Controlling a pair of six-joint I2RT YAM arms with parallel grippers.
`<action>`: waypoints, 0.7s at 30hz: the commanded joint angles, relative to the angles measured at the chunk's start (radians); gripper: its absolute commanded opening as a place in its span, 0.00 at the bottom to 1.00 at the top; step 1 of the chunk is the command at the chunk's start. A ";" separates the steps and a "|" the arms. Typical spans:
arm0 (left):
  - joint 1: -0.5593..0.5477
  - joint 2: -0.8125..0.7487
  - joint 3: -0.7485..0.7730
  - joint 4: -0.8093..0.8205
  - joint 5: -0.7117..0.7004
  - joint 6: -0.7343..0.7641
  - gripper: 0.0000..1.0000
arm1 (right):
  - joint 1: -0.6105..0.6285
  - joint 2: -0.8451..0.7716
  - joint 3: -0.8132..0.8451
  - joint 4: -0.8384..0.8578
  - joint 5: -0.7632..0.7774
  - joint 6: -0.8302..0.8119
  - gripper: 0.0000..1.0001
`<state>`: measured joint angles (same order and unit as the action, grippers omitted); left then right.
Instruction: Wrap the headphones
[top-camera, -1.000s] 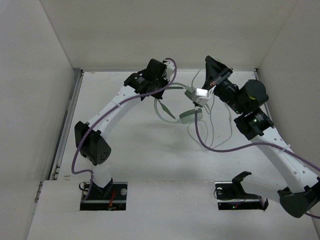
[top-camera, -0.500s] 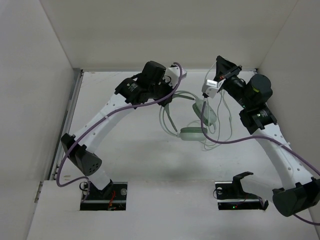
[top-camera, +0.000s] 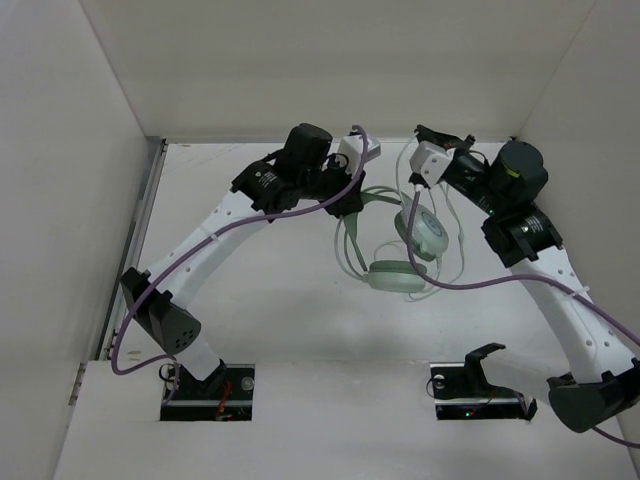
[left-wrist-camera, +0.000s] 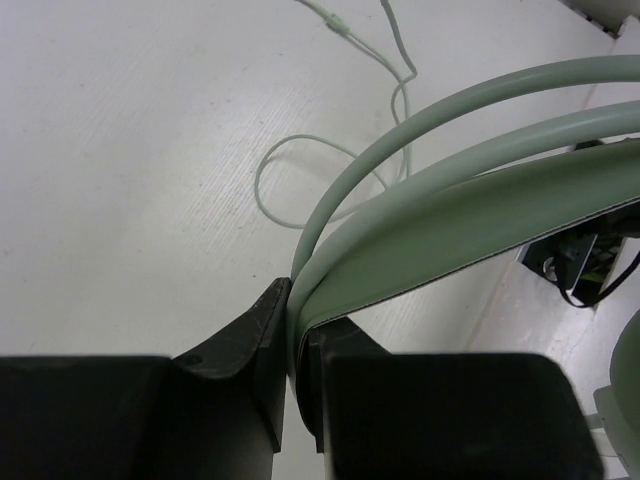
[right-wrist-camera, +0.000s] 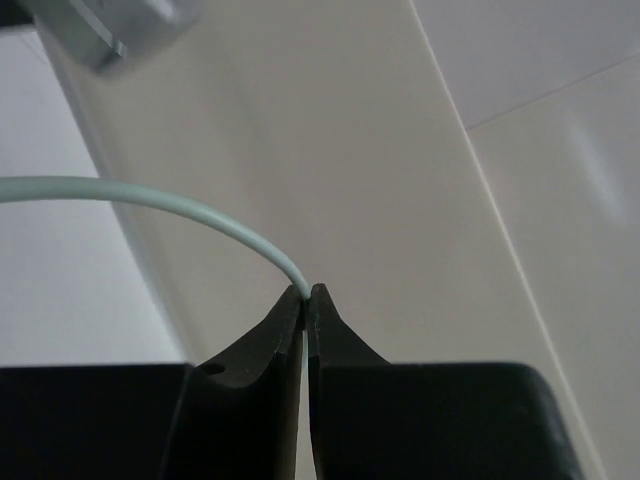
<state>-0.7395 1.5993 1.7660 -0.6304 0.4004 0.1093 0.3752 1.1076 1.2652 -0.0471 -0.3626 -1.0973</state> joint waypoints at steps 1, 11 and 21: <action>0.015 -0.068 -0.011 0.127 0.097 -0.091 0.00 | 0.015 -0.005 0.126 -0.111 -0.081 0.224 0.01; 0.029 -0.079 0.036 0.179 0.087 -0.169 0.00 | -0.015 -0.023 0.073 -0.214 -0.136 0.451 0.00; 0.024 -0.071 0.142 0.175 0.109 -0.215 0.00 | -0.110 -0.023 0.053 -0.197 -0.183 0.583 0.00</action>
<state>-0.7200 1.5944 1.8404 -0.5411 0.4519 -0.0334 0.2874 1.0981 1.3098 -0.2680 -0.5007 -0.6010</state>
